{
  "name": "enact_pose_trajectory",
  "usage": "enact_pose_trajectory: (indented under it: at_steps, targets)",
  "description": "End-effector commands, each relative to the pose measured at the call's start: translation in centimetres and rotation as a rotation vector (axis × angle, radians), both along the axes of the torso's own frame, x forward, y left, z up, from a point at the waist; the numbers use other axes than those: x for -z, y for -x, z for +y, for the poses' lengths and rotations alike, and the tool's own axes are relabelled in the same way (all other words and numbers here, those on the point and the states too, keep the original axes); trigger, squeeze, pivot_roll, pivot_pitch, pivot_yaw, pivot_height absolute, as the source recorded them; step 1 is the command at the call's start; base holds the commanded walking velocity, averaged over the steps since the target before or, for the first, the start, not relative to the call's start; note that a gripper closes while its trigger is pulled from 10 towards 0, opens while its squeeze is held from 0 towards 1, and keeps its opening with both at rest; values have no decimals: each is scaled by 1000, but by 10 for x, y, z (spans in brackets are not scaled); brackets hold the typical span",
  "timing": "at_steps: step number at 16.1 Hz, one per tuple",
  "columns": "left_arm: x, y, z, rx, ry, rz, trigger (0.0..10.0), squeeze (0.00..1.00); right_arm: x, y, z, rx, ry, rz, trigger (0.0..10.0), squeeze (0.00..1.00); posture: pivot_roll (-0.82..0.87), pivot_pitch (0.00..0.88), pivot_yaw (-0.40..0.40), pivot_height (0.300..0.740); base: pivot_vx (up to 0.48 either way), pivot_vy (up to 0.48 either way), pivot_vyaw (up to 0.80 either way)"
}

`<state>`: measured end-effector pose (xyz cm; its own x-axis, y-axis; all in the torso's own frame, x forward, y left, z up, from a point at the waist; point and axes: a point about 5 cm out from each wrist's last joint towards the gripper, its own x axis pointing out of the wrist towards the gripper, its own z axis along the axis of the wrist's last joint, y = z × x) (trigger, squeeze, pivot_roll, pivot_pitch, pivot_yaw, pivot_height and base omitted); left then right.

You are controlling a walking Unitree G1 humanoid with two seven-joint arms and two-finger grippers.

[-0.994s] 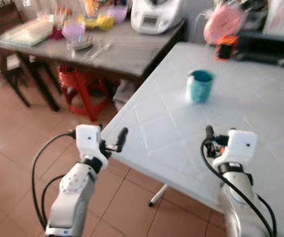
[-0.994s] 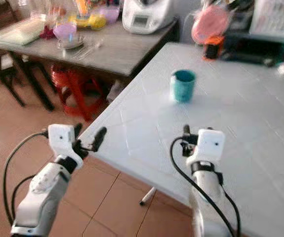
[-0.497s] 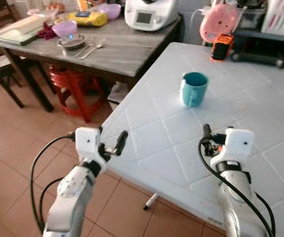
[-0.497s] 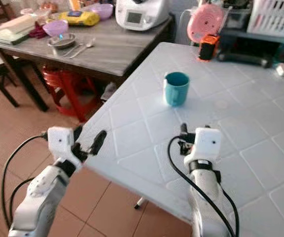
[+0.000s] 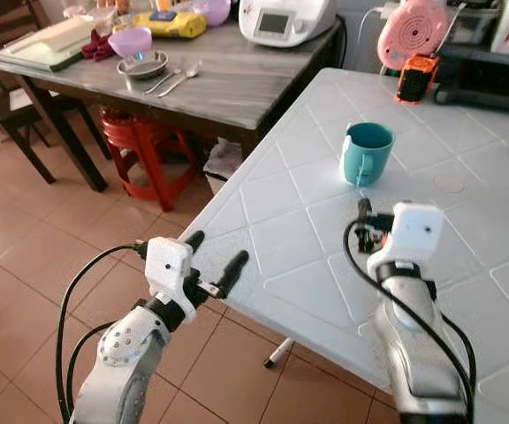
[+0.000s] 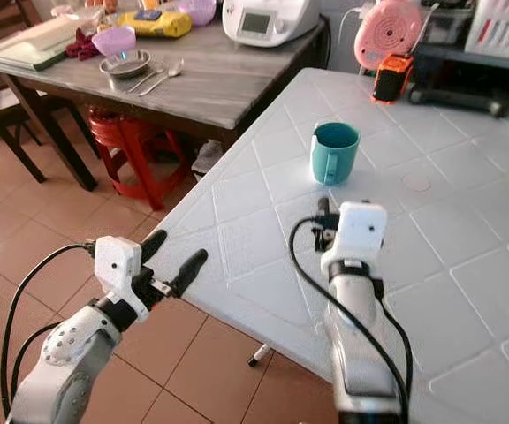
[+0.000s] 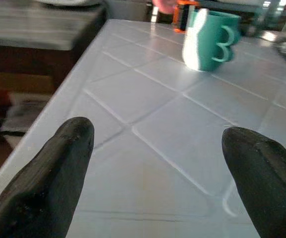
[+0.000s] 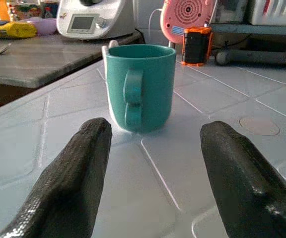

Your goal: Setting the table

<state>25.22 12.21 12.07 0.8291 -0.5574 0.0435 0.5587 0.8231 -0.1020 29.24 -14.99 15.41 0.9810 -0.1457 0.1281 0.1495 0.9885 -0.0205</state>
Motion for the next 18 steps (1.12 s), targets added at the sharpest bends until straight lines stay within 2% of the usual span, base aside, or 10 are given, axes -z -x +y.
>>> enact_pose_trajectory:
  at_steps: [1,4,8,11,13,17,18]
  targets:
    - [-1,4,2,42,-12,4,10000,0,0,-6,1,1,1,-2,10000,0,-60,167,93,740,0,0,0]
    - [0,9,9,66,-30,21,10000,0,-8,-26,-2,42,28,-23,10000,0,-53,185,92,740,0,0,0]
    - [2,13,4,65,-24,36,10000,0,-6,-45,-9,54,31,-9,10000,0,-38,199,83,740,0,0,0]
    - [2,15,3,65,-20,40,10000,0,-4,-52,-2,9,19,-6,10000,0,-35,197,80,740,0,0,0]
    - [3,15,4,55,-21,41,10000,0,-9,-63,8,-14,21,-21,10000,0,-35,196,80,740,0,0,0]
    - [5,15,4,51,-24,44,10000,0,-16,-72,8,-15,32,-42,10000,0,-29,196,81,740,0,0,0]
    - [6,15,4,50,-24,46,10000,0,-20,-76,4,5,42,-58,10000,0,-27,197,78,740,0,0,0]
